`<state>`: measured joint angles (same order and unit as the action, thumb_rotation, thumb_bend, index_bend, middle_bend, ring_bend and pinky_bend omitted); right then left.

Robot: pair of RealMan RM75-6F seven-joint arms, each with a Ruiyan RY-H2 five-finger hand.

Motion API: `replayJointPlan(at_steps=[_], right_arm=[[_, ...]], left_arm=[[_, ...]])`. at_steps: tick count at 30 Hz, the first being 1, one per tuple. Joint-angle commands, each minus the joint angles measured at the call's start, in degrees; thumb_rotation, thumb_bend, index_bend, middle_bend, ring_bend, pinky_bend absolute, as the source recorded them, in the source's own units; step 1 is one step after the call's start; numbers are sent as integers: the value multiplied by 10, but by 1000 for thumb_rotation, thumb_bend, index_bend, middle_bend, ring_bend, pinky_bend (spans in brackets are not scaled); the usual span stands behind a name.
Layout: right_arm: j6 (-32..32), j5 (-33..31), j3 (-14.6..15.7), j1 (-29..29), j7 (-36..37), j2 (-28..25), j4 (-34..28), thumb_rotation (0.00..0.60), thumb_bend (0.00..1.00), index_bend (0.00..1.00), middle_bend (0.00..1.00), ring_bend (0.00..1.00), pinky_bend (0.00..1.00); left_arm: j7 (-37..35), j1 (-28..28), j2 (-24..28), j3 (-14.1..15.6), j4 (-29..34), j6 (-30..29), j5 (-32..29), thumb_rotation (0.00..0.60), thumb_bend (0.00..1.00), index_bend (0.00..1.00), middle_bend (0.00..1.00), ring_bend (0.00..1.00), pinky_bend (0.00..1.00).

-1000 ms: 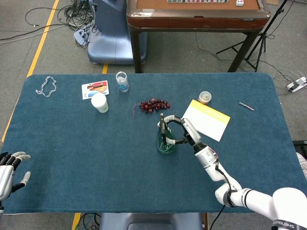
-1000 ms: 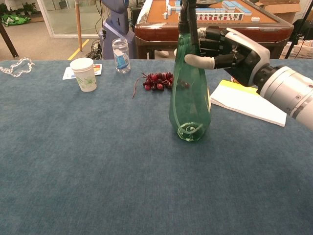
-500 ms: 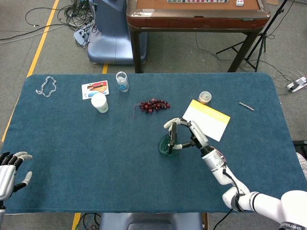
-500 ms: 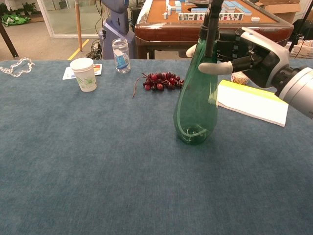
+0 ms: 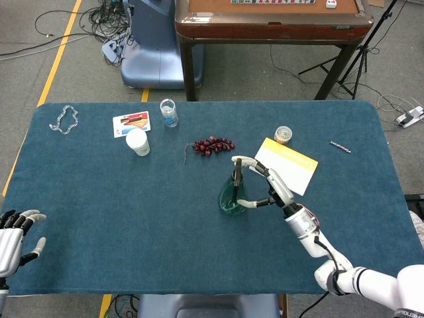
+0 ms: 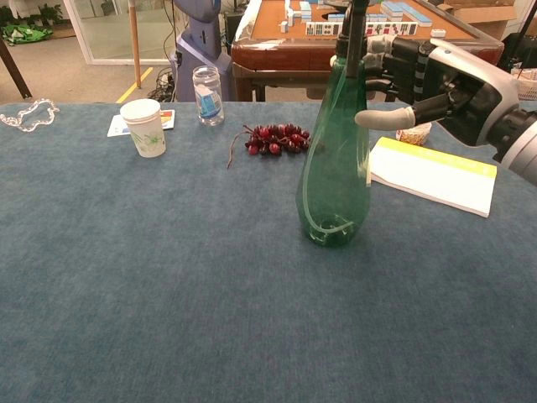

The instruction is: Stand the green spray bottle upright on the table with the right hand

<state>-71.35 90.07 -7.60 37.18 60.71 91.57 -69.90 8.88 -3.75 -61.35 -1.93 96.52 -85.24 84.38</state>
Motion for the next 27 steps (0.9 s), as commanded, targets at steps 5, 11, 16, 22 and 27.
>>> replayJointPlan(at_steps=[5, 11, 16, 22, 27], right_arm=[[20, 11, 17, 3, -30, -36, -22, 600, 0, 114, 74, 13, 26], [24, -2, 24, -15, -165, -89, -70, 600, 0, 34, 35, 0, 0], [4, -26, 33, -52, -326, -142, -139, 600, 0, 35, 81, 0, 0], [-25, -69, 52, -110, -476, -201, -224, 600, 89, 35, 100, 0, 0], [-77, -78, 71, -164, -563, -235, -275, 600, 92, 35, 114, 0, 0]], left_arm=[[0, 1, 1, 0, 0, -2, 0, 600, 359, 336, 262, 245, 124], [-1, -1, 1, -2, -1, 0, -2, 600, 360, 336, 262, 245, 123], [-1, -3, 2, -4, -4, 2, -4, 600, 359, 336, 262, 245, 123], [-5, -6, 1, -7, -11, 6, -8, 600, 360, 336, 262, 244, 123], [-8, -10, 0, -8, -13, 8, -5, 600, 360, 336, 262, 245, 123]])
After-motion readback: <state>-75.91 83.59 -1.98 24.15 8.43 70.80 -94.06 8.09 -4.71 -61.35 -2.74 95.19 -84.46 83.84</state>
